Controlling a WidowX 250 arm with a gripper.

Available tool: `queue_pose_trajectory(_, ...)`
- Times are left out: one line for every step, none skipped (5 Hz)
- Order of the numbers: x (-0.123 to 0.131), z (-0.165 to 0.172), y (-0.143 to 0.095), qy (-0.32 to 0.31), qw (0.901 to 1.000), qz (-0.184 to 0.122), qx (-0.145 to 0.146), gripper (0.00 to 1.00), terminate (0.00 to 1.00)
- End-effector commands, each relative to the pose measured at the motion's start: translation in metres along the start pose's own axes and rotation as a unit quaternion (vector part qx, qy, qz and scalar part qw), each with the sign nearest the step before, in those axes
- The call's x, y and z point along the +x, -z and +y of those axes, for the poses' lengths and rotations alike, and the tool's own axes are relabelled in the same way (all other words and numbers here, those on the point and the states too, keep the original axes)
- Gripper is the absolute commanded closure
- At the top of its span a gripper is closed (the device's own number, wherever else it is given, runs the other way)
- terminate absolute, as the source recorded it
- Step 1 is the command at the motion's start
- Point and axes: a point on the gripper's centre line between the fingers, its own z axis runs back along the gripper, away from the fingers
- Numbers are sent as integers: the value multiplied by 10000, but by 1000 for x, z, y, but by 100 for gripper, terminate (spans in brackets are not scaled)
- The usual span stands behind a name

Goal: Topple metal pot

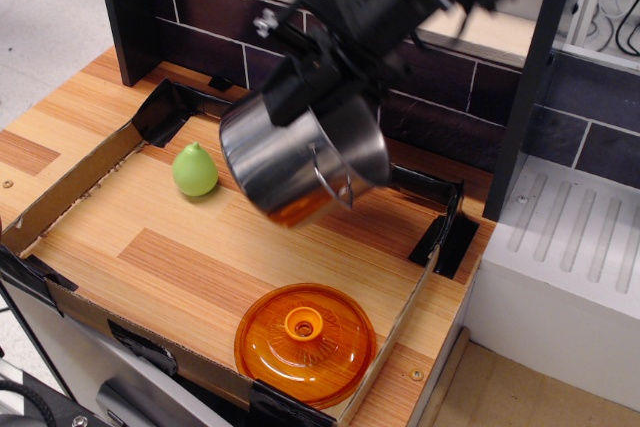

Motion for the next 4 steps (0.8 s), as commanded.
queue_pose_trajectory(11,-12,12,-508,9961,-660,295,100,0)
queue_pose_trajectory(14,-20,21,-423,9955,-712,465,100,0)
queue_pose_trajectory(13,-28,30,-405,9957,-641,535,0,0)
queue_pose_trajectory(12,-34,30,-103,9983,-271,514,0,0)
